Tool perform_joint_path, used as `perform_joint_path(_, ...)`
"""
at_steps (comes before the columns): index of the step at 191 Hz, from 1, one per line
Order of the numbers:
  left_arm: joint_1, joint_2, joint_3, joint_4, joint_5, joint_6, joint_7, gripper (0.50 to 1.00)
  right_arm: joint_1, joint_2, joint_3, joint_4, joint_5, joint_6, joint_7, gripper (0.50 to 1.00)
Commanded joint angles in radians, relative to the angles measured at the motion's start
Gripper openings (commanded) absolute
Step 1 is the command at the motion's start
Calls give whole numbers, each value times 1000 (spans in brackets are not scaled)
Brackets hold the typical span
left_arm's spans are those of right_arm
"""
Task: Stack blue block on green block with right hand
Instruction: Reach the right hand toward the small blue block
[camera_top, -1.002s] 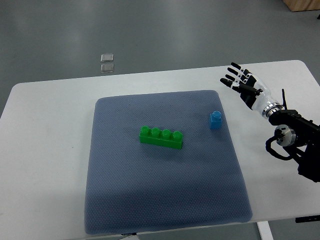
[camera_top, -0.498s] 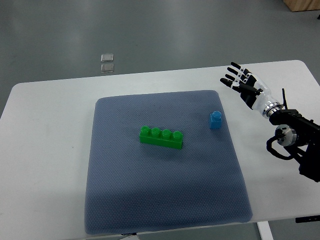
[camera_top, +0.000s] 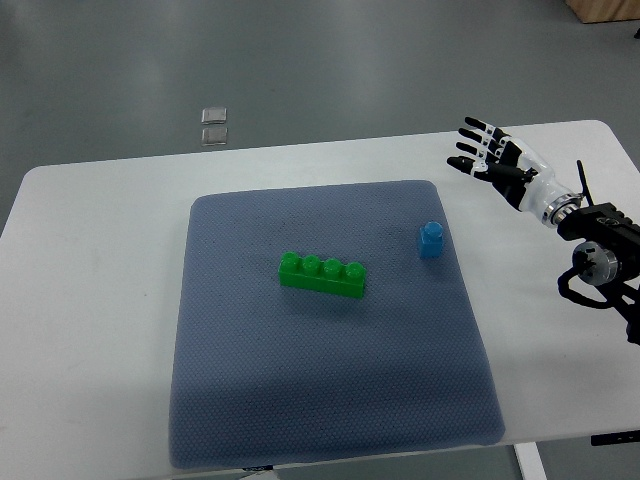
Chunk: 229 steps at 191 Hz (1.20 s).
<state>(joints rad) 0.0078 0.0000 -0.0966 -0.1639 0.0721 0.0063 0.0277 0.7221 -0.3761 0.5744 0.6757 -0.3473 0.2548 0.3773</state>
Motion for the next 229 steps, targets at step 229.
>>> perform_joint_path(229, 0, 0, 0, 0, 0, 0, 0, 1000, 364, -176, -628, 320, -799, -174, -109, 899)
